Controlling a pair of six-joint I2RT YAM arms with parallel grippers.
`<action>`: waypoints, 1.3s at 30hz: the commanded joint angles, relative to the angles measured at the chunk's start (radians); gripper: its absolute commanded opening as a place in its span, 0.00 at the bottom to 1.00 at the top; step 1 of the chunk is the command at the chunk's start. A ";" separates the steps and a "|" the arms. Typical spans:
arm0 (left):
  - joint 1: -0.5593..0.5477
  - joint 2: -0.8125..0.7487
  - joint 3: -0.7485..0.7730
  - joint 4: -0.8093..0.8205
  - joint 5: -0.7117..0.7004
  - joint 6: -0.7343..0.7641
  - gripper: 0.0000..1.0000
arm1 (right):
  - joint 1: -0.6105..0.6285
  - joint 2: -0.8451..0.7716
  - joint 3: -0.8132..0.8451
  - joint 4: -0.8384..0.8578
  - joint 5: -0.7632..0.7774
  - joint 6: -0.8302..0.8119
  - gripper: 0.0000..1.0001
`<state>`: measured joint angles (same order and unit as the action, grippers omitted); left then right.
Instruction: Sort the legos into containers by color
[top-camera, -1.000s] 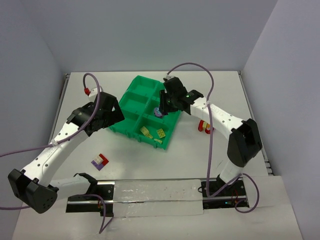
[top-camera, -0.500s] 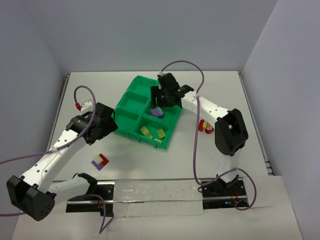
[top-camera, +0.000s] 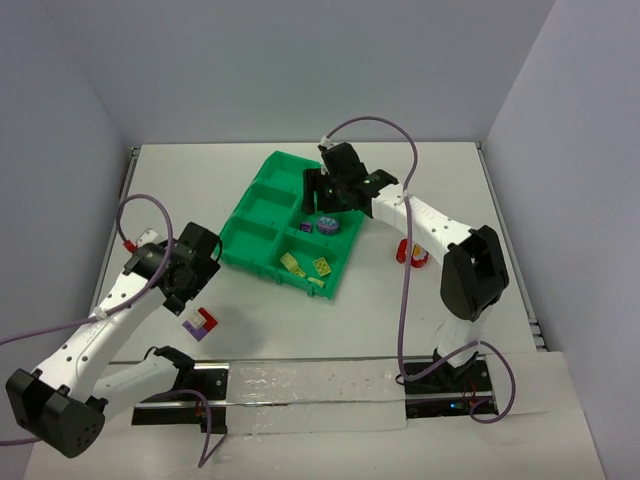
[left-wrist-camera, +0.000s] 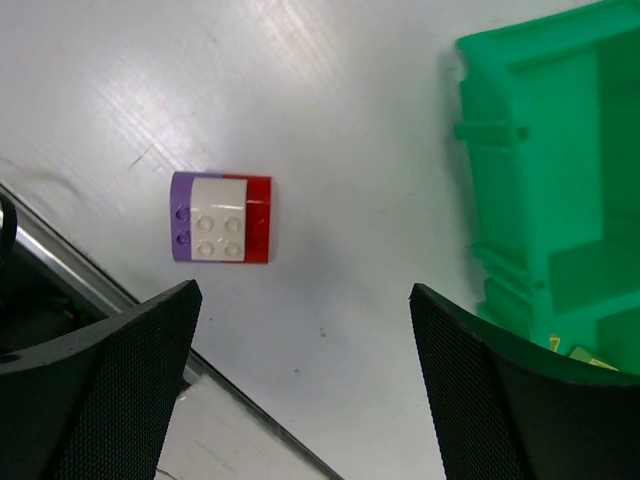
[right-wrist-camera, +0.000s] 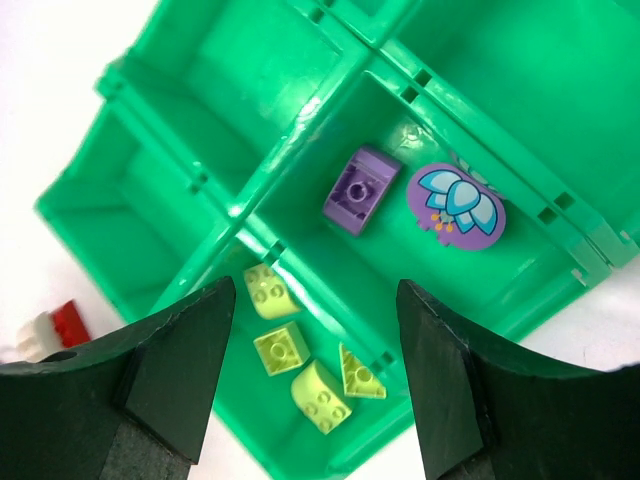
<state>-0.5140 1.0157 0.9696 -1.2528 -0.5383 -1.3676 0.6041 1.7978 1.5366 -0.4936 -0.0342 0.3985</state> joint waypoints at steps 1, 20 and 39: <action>0.007 -0.073 -0.097 -0.061 0.090 -0.185 0.92 | -0.004 -0.109 -0.017 0.031 -0.019 -0.018 0.73; 0.076 0.000 -0.266 0.133 0.133 -0.154 0.73 | -0.003 -0.115 -0.039 0.015 -0.067 -0.050 0.73; 0.129 0.127 -0.267 0.159 0.104 -0.127 0.65 | -0.003 -0.087 0.005 -0.019 -0.055 -0.060 0.73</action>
<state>-0.3953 1.1293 0.6853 -1.1369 -0.4142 -1.5027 0.6041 1.7061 1.4983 -0.5027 -0.0940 0.3575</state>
